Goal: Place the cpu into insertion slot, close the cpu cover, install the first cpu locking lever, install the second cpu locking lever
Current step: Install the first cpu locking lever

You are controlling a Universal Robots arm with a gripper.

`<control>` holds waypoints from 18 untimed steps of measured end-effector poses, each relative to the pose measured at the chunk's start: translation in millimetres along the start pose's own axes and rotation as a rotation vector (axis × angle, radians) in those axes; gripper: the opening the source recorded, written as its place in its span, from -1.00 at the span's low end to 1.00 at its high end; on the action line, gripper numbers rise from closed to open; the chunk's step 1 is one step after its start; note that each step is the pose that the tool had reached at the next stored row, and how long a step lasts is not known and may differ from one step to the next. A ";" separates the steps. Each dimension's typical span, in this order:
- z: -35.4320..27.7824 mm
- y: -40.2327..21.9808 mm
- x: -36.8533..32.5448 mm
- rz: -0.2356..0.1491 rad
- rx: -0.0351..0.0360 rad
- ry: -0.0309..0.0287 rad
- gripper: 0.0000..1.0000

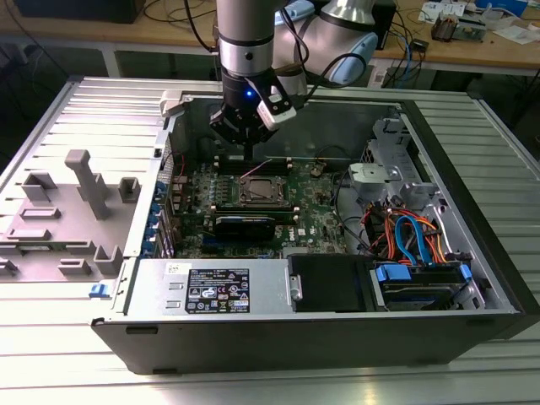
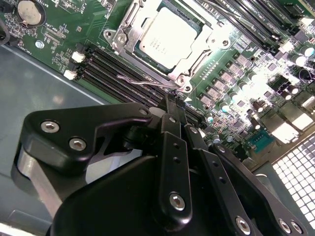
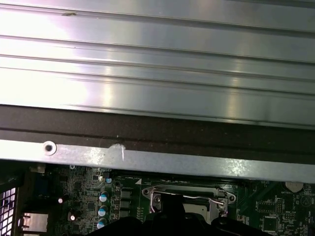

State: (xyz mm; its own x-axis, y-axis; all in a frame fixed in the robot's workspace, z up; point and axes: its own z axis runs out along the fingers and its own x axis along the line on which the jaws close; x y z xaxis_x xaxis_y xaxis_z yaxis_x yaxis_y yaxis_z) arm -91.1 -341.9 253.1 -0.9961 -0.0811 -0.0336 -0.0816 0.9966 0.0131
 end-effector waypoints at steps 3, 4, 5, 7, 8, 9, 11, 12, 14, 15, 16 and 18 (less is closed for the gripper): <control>0.0 0.0 0.0 0.006 0.0002 -0.0001 -0.79; 0.0 0.0 0.0 0.011 0.0004 -0.0001 -0.79; 0.0 0.0 0.0 0.012 0.0004 -0.0002 -0.79; 0.0 0.0 0.0 0.012 0.0005 -0.0002 -0.79; 0.0 0.0 0.0 0.012 0.0005 -0.0002 -0.79; 0.0 0.0 0.0 0.013 0.0005 -0.0002 -0.79; 0.0 0.0 0.0 0.014 0.0005 -0.0002 -0.79; 0.0 0.0 0.0 0.014 0.0005 -0.0002 -0.79; 0.0 0.0 0.0 0.014 0.0007 -0.0002 -0.79; 0.2 0.0 -0.5 0.015 0.0009 -0.0003 -0.79; 0.3 0.0 -1.5 0.015 0.0010 -0.0003 -0.79; 0.6 -0.4 -4.9 0.014 0.0013 -0.0002 -0.79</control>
State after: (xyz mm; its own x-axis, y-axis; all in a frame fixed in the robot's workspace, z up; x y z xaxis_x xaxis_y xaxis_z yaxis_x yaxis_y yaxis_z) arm -86.2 -341.9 252.6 -0.9972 -0.0668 -0.0336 -0.0672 0.9977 0.0123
